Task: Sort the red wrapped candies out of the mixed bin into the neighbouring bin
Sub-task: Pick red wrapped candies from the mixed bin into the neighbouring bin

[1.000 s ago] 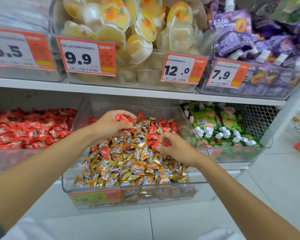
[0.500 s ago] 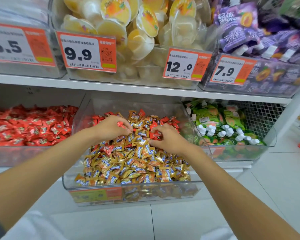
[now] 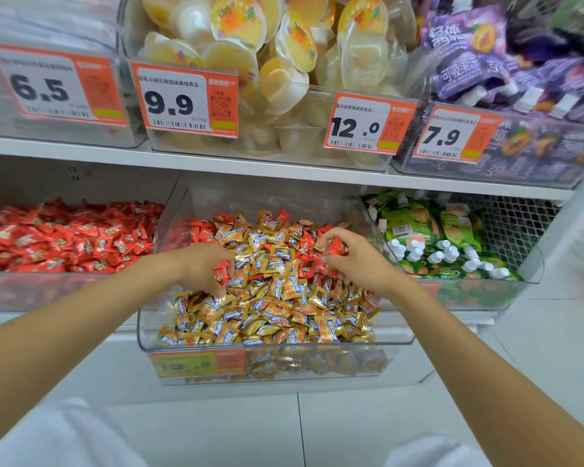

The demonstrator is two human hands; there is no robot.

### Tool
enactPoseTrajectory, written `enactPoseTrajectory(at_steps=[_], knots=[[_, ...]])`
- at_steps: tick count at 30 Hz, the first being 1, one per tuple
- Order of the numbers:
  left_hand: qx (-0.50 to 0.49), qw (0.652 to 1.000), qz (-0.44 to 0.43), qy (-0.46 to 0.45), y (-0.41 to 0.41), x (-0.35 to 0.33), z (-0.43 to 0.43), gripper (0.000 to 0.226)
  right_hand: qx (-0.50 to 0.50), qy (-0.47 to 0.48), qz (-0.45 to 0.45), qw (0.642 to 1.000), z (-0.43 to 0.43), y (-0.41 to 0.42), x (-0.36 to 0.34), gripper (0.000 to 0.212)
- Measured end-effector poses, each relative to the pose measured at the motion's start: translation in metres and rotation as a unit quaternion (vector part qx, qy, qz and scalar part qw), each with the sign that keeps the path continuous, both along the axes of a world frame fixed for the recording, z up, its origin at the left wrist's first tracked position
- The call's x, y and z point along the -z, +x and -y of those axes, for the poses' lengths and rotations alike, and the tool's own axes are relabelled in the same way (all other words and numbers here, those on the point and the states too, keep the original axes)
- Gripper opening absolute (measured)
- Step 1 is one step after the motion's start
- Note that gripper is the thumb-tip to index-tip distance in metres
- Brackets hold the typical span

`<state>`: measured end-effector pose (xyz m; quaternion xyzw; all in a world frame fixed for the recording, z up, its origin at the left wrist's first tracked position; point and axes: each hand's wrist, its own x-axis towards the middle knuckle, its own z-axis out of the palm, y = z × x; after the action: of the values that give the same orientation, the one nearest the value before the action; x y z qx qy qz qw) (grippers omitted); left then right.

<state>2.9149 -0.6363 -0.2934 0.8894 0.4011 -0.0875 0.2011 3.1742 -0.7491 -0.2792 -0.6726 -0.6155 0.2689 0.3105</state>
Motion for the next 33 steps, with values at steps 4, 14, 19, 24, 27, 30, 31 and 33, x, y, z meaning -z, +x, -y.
enactPoseTrajectory(at_steps=[4, 14, 19, 24, 27, 30, 31, 33], knots=[[0.008, 1.000, 0.005, 0.016, -0.001, -0.003, 0.001, 0.029, 0.036, -0.017, 0.016, 0.999, 0.011, 0.002, -0.008, 0.017], [-0.018, 0.970, 0.240, 0.027, 0.029, -0.017, 0.025, 0.013, -0.040, -0.089, 0.190, 0.977, -0.003, -0.006, 0.026, 0.023], [0.024, 0.966, 0.256, 0.040, 0.075, -0.014, 0.030, 0.012, 0.033, -0.004, 0.091, 0.995, 0.014, 0.002, 0.020, 0.010], [0.078, 0.988, 0.110, 0.074, 0.106, 0.003, 0.033, 0.039, 0.124, 0.051, -0.029, 0.991, 0.023, 0.008, 0.003, 0.014], [0.084, 0.991, 0.062, 0.078, 0.110, 0.005, 0.026, 0.043, 0.151, 0.021, -0.037, 0.988, 0.023, 0.004, 0.002, 0.016], [0.078, 0.994, 0.055, 0.049, 0.106, 0.004, 0.021, 0.041, 0.157, 0.028, -0.007, 0.987, 0.018, 0.002, -0.001, 0.042], [0.072, 0.994, 0.069, 0.039, 0.103, 0.004, 0.020, 0.039, 0.142, 0.019, 0.019, 0.990, 0.017, 0.003, -0.002, 0.044], [0.046, 0.990, 0.135, 0.008, 0.096, 0.003, 0.020, 0.034, 0.096, -0.046, 0.108, 0.989, 0.020, 0.003, -0.003, 0.041]])
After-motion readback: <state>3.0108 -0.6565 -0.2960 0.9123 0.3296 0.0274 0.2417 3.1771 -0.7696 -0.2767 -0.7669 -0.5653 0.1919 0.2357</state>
